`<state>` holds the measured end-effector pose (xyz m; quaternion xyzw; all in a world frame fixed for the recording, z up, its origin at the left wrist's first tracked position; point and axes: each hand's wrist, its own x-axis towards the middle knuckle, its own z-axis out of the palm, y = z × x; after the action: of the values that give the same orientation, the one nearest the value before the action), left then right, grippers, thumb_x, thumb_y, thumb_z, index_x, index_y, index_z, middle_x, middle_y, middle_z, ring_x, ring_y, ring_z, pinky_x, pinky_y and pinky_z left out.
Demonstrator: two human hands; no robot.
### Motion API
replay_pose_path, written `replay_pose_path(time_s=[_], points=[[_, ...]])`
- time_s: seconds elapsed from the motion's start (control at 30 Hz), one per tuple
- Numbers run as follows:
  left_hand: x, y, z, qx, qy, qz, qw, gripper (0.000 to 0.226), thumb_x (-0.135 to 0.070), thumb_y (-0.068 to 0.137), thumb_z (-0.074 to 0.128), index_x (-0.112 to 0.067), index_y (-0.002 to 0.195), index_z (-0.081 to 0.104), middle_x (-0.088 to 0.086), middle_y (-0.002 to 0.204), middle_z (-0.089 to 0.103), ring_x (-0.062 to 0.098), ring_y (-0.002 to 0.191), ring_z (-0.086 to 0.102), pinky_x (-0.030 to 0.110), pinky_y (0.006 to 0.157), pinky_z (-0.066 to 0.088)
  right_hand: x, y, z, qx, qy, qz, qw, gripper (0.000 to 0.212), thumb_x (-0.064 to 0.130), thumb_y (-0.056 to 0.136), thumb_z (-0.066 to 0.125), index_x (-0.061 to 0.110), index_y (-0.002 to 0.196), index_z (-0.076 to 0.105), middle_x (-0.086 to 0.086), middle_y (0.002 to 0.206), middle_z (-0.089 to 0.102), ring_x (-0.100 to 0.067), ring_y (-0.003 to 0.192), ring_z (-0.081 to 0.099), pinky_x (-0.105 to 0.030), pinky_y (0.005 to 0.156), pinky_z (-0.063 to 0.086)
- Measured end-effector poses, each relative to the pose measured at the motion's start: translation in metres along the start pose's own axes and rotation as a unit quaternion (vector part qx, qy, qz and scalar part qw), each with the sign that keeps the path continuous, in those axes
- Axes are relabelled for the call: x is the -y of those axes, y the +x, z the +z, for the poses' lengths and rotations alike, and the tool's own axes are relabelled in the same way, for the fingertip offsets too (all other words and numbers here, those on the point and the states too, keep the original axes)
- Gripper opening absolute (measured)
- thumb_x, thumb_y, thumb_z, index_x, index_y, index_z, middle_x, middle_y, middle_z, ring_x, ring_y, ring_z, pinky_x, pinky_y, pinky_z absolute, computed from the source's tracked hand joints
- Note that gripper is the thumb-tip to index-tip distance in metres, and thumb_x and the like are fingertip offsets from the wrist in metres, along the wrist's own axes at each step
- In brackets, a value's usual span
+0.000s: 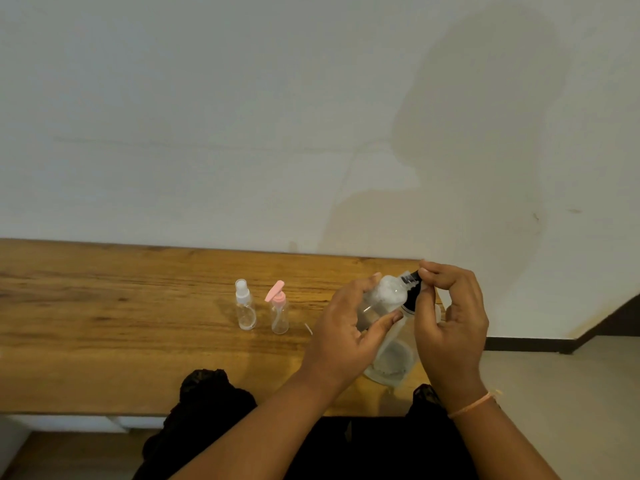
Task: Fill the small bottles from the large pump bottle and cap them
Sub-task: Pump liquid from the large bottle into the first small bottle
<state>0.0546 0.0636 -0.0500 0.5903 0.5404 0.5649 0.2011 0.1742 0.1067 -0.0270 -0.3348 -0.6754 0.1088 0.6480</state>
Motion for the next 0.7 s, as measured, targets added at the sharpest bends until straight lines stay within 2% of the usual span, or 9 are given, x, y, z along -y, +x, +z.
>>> replay_pose_path(time_s=[0.17,0.3,0.57,0.7], points=[[0.003,0.002,0.000,0.007,0.005,-0.009,1.000,0.044,-0.044,0.082,0.066,-0.035,0.121,0.048,-0.007,0.114,0.060,0.002,0.103,0.058,0.006,0.080,0.044,-0.003,0.001,0.001,0.005,-0.003,0.001,1.000,0.015,0.006,0.084,0.045,0.010,0.090,0.058,-0.002,0.094,0.055,0.008,0.100,0.054,-0.011,0.084,0.045],[0.007,0.002,-0.001,0.024,0.009,-0.016,1.000,0.041,-0.048,0.081,0.062,-0.036,0.118,0.048,-0.009,0.110,0.060,0.003,0.095,0.059,0.012,0.073,0.048,-0.009,-0.001,0.001,0.021,-0.016,-0.001,1.000,0.015,0.006,0.085,0.045,0.004,0.088,0.060,-0.004,0.095,0.055,0.008,0.102,0.053,-0.011,0.087,0.044],[0.001,0.001,-0.001,0.008,0.007,-0.002,1.000,0.043,-0.051,0.080,0.061,-0.042,0.120,0.045,-0.010,0.116,0.059,0.001,0.106,0.056,0.014,0.083,0.048,-0.002,0.001,0.000,0.008,-0.004,-0.006,1.000,0.016,0.005,0.085,0.046,0.012,0.094,0.057,-0.004,0.096,0.058,0.005,0.100,0.054,-0.012,0.085,0.045],[0.004,0.002,-0.001,0.015,0.007,-0.012,1.000,0.041,-0.050,0.081,0.061,-0.039,0.118,0.047,-0.010,0.111,0.060,0.004,0.094,0.059,0.021,0.075,0.052,-0.006,0.000,-0.001,0.016,-0.003,0.007,1.000,0.016,0.007,0.085,0.045,0.010,0.092,0.059,-0.006,0.095,0.057,0.007,0.099,0.054,-0.010,0.084,0.044]])
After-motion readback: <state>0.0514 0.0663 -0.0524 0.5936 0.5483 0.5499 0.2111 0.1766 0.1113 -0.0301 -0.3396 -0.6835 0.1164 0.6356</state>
